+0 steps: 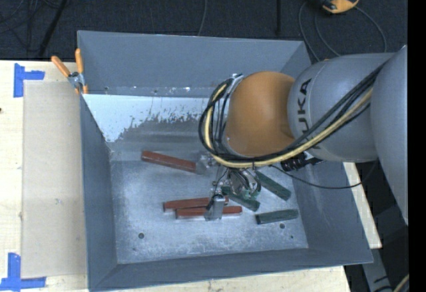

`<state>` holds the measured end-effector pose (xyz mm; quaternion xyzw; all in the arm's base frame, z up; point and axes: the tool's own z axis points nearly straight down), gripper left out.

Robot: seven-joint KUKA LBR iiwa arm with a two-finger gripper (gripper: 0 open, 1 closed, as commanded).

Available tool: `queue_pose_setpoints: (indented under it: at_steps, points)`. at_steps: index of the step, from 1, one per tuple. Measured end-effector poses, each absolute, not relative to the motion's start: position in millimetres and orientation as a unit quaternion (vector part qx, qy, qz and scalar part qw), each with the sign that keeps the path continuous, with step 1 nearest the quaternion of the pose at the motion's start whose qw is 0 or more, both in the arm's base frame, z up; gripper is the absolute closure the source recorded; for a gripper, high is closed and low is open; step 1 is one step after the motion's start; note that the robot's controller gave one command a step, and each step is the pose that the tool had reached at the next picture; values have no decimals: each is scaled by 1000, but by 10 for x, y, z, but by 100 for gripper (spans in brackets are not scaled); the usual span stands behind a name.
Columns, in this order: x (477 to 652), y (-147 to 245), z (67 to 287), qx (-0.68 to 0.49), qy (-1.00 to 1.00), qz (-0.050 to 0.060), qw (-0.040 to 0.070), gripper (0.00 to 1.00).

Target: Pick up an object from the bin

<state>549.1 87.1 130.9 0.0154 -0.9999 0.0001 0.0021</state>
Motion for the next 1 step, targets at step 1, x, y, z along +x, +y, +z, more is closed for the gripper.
queue_pose_setpoints:
  at_steps: [1]
  points:
    - [5539, 910, 1153, 11, -1000, 0, -2, 0]
